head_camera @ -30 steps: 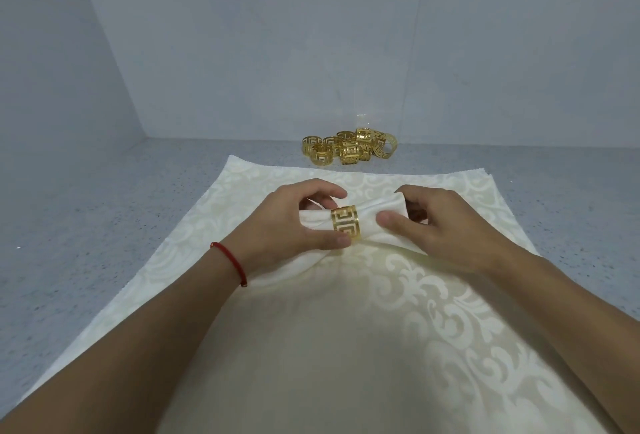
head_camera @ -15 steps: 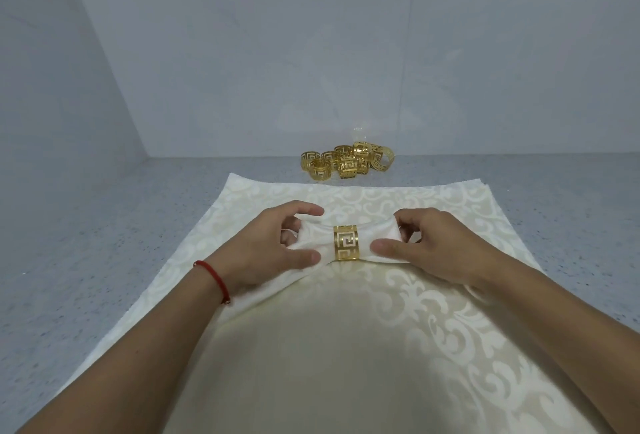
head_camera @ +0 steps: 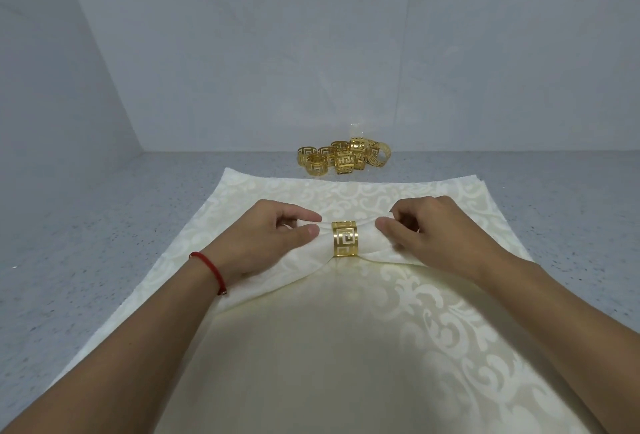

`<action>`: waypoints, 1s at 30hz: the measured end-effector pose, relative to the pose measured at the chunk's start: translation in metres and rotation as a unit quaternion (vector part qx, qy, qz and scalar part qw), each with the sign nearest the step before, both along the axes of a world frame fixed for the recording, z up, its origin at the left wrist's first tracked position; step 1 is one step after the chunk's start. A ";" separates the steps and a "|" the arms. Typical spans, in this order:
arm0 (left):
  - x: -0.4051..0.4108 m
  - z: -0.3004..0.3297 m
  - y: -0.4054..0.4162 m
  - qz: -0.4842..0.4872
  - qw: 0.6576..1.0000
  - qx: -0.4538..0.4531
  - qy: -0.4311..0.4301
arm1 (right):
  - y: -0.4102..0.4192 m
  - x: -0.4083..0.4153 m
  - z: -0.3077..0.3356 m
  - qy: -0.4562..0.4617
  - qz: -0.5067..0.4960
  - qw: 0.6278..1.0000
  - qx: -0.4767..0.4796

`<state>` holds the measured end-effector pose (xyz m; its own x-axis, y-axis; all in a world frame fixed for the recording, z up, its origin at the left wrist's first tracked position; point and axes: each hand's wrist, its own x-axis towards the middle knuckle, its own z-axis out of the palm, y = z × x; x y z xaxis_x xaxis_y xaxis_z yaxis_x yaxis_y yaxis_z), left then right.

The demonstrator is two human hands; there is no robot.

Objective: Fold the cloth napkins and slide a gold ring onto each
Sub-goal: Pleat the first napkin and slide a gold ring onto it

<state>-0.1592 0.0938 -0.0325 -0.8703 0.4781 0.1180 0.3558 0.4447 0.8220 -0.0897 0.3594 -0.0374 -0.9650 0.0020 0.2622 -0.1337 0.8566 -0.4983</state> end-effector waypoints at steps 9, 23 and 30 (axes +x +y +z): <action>0.002 -0.001 -0.001 -0.004 1.000 -0.007 0.014 | -0.046 0.008 0.007 0.099 0.074 0.973 0.192; 0.001 0.002 -0.006 -0.005 1.000 -0.001 -0.013 | -0.030 0.004 0.008 -0.035 0.003 0.999 0.024; -0.012 0.014 -0.014 0.019 0.999 -0.005 -0.045 | -0.019 -0.009 0.030 -0.140 0.012 0.984 -0.108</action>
